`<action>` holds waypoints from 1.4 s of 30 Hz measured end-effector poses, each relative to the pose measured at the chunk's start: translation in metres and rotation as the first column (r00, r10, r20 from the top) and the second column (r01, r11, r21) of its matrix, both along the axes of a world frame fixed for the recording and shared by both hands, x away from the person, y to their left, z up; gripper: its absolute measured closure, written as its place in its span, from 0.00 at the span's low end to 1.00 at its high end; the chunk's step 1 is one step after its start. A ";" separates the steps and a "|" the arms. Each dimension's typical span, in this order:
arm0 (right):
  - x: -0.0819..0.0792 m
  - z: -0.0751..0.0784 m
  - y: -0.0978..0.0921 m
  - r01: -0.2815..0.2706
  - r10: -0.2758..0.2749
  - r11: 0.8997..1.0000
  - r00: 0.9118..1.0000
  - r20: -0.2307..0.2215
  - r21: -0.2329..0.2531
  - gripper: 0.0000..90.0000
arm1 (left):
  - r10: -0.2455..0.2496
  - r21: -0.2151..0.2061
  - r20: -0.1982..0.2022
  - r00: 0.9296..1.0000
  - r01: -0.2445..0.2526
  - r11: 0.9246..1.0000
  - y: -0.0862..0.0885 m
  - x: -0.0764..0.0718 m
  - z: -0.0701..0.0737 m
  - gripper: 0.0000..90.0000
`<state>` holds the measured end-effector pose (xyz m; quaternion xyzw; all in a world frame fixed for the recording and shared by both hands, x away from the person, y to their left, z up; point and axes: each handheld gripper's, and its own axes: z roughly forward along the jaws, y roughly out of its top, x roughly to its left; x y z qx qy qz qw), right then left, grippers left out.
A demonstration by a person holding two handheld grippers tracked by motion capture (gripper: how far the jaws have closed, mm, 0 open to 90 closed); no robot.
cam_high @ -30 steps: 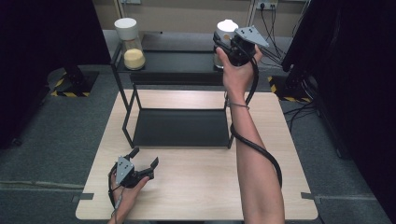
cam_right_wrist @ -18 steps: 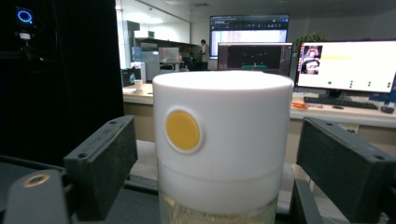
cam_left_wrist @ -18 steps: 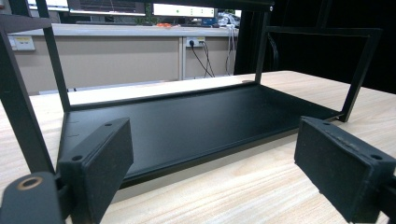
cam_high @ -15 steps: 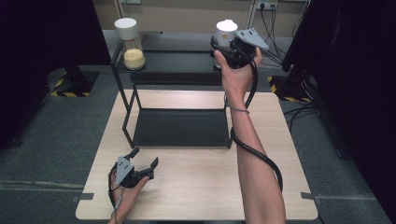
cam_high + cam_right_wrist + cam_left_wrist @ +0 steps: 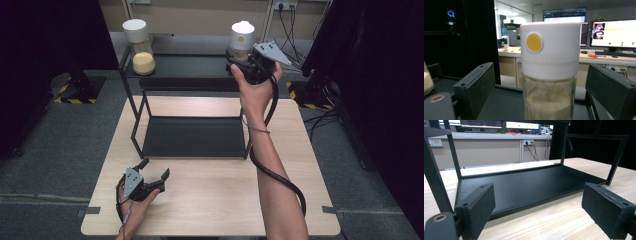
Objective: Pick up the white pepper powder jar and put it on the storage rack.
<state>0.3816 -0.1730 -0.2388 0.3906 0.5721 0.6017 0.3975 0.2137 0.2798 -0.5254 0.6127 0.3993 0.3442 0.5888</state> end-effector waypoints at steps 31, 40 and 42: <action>-0.032 -0.041 -0.009 -0.064 0.063 0.998 0.998 0.010 0.002 0.10 | 0.001 0.003 -0.001 1.000 -0.001 1.000 0.000 0.000 0.000 0.12; -0.038 -0.056 -0.008 -0.076 0.076 0.997 0.997 -0.001 0.014 0.09 | 0.000 0.004 0.000 1.000 0.000 1.000 0.000 0.000 0.000 0.12; -0.040 -0.058 -0.008 -0.081 0.081 0.997 0.997 -0.002 0.012 0.09 | 0.000 0.003 -0.001 1.000 0.000 1.000 0.000 0.000 0.000 0.12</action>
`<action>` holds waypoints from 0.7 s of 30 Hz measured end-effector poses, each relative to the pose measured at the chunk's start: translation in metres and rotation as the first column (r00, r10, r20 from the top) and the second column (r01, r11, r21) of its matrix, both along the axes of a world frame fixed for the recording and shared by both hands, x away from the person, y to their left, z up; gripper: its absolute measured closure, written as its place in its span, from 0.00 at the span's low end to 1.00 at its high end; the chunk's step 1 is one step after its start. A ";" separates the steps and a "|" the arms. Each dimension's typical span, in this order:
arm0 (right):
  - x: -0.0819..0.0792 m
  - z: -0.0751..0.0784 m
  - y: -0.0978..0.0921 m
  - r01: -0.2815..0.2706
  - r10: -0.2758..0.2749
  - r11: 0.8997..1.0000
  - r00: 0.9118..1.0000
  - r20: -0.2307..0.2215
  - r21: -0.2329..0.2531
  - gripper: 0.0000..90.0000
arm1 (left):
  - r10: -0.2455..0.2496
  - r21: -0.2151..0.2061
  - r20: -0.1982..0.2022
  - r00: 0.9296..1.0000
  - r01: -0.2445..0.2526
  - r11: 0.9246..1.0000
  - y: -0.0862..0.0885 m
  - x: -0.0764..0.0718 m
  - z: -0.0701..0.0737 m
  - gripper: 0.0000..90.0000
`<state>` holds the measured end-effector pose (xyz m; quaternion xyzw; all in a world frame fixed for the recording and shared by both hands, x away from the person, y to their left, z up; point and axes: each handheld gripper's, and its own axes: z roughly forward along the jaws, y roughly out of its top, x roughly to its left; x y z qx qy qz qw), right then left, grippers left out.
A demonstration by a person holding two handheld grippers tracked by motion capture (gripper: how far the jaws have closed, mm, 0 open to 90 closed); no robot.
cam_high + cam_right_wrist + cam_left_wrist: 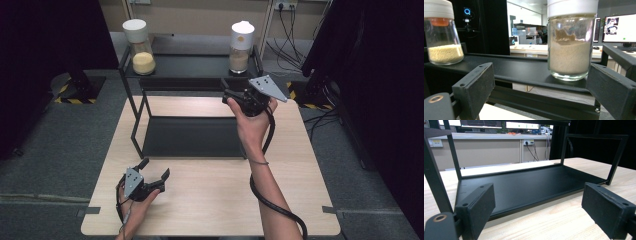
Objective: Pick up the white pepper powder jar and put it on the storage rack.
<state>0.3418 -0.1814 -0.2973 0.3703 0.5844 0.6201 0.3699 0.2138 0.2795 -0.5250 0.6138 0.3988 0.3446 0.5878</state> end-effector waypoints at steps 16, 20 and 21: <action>-0.015 -0.025 -0.006 -0.019 0.019 1.000 1.000 -0.017 -0.011 0.09 | 0.000 0.004 0.001 1.000 0.000 1.000 0.000 0.000 0.000 0.12; -0.018 -0.030 -0.008 -0.022 0.021 1.000 1.000 -0.022 -0.008 0.09 | 0.001 0.003 0.002 1.000 -0.001 1.000 0.000 0.000 0.000 0.12; -0.019 -0.031 -0.009 -0.022 0.022 1.000 0.999 -0.024 -0.006 0.09 | 0.001 0.003 0.002 1.000 -0.001 1.000 0.000 0.000 0.000 0.12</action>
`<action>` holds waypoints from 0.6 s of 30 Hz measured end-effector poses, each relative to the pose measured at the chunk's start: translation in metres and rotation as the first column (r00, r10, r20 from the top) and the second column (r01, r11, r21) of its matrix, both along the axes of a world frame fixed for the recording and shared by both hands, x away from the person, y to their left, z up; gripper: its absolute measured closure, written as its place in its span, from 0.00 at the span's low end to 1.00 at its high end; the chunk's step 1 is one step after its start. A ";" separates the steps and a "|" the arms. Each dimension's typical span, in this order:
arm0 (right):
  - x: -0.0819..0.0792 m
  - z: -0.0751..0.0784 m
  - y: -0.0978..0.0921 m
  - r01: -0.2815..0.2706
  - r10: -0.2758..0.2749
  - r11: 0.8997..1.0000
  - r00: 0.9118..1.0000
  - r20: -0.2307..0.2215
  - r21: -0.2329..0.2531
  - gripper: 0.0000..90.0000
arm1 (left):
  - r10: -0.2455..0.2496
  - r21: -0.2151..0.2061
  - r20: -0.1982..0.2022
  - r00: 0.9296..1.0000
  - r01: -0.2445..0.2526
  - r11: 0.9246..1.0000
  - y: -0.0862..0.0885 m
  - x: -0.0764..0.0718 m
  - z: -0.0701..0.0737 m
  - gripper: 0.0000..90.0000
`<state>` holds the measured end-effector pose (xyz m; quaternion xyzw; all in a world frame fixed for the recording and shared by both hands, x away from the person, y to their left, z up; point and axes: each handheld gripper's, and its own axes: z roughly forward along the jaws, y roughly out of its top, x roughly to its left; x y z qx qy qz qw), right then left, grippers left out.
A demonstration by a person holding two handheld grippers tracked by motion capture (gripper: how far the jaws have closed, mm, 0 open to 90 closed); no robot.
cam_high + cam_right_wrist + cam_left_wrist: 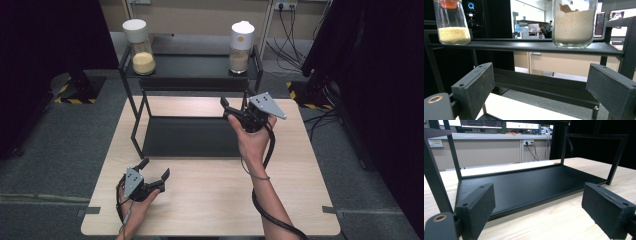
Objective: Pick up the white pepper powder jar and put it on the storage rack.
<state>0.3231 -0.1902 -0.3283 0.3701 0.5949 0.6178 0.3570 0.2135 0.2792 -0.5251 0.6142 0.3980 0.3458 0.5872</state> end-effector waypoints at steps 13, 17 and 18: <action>-0.010 -0.016 -0.003 -0.007 0.007 1.000 1.000 -0.012 0.003 0.09 | 0.000 0.002 0.000 1.000 0.000 1.000 0.000 0.000 0.000 0.12; -0.012 -0.019 -0.004 -0.007 0.007 1.000 1.000 -0.014 -0.001 0.09 | 0.000 0.001 0.001 1.000 0.000 1.000 0.000 0.000 0.000 0.12; -0.012 -0.019 -0.005 -0.009 0.009 1.000 1.000 -0.014 -0.001 0.09 | 0.000 0.001 0.001 1.000 0.000 1.000 0.000 0.000 0.000 0.12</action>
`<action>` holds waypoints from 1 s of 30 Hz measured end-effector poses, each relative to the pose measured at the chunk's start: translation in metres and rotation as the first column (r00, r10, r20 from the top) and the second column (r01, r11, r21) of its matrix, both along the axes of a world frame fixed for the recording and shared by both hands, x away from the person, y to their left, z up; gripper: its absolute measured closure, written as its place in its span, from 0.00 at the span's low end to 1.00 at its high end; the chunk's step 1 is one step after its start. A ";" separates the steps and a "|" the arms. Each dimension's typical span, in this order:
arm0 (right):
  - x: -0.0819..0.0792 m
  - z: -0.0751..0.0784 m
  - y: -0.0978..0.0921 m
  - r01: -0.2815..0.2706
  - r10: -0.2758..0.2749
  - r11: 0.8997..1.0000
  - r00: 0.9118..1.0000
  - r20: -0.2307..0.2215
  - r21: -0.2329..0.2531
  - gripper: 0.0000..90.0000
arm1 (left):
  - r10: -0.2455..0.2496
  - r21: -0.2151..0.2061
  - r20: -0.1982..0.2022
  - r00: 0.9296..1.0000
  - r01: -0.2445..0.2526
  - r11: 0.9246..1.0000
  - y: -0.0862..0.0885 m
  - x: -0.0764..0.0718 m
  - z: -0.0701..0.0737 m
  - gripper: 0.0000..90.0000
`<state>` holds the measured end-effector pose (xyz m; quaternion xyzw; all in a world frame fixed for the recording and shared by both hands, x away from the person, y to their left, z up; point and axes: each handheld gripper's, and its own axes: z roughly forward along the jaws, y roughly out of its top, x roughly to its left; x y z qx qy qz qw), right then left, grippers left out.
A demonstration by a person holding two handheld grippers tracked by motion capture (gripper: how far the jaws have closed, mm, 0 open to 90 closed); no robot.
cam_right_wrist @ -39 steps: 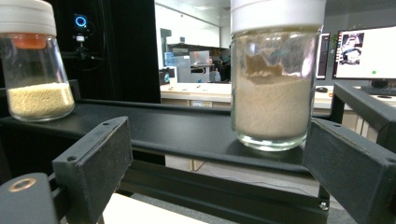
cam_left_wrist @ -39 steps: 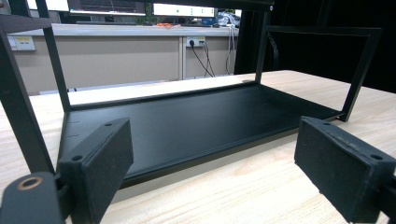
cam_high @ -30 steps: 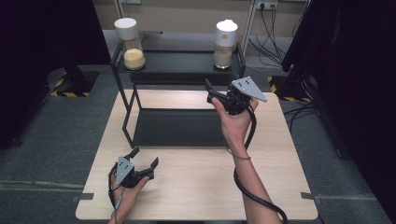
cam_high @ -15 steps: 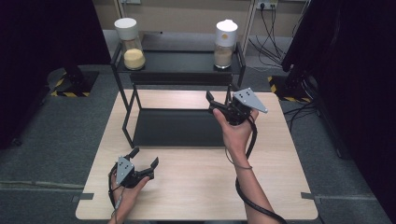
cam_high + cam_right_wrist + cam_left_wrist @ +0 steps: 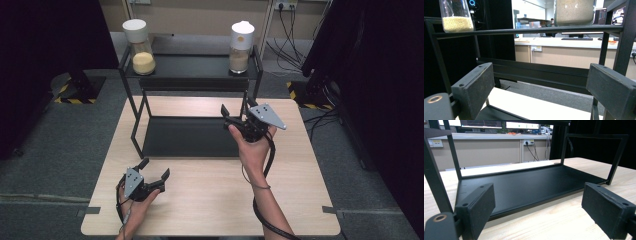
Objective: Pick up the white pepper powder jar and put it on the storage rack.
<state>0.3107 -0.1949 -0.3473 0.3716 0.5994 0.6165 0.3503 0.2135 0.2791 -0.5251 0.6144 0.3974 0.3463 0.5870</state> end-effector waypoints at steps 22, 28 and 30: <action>-0.014 -0.020 -0.008 -0.009 0.009 1.000 1.000 -0.021 -0.025 0.09 | 0.001 0.002 0.000 1.000 -0.001 1.000 0.000 0.000 0.000 0.12; -0.017 -0.026 -0.009 -0.012 0.011 0.999 1.000 -0.027 -0.032 0.08 | 0.002 0.002 0.000 1.000 -0.002 1.000 0.000 0.000 0.000 0.12; -0.018 -0.027 -0.010 -0.012 0.011 0.999 0.999 -0.030 -0.034 0.08 | 0.002 0.002 0.001 1.000 -0.002 1.000 0.000 0.000 0.000 0.12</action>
